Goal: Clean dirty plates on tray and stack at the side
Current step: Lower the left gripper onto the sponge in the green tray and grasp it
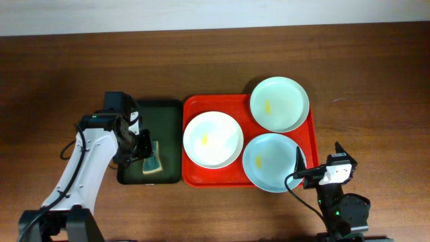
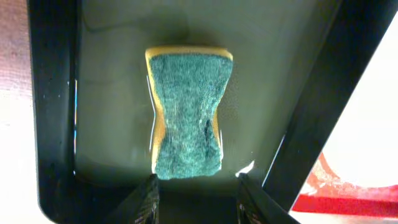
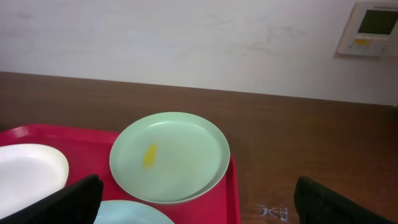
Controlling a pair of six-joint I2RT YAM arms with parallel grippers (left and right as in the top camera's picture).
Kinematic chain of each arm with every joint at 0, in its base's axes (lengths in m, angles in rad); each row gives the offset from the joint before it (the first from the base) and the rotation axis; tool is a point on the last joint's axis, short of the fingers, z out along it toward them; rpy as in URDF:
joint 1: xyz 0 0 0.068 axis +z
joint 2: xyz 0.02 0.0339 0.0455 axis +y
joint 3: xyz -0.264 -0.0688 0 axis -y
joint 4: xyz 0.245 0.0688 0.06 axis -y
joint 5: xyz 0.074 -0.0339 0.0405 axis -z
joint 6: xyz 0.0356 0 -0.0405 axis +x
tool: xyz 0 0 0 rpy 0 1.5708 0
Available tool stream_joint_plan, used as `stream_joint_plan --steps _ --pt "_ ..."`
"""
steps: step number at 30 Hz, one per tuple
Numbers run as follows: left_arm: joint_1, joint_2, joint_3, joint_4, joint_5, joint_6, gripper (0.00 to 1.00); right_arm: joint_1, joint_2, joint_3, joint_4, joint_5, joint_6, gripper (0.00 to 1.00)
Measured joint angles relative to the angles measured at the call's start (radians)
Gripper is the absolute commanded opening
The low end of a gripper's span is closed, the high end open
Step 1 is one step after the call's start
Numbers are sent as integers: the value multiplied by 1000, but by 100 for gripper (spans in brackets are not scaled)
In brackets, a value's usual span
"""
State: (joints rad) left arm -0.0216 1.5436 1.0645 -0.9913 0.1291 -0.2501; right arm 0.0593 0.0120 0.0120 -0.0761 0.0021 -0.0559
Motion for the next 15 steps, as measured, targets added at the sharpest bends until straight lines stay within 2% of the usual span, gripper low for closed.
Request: stream_joint_plan --steps 15 --pt "0 0 -1 16 -19 -2 44 0 0 0 0 0 0 98"
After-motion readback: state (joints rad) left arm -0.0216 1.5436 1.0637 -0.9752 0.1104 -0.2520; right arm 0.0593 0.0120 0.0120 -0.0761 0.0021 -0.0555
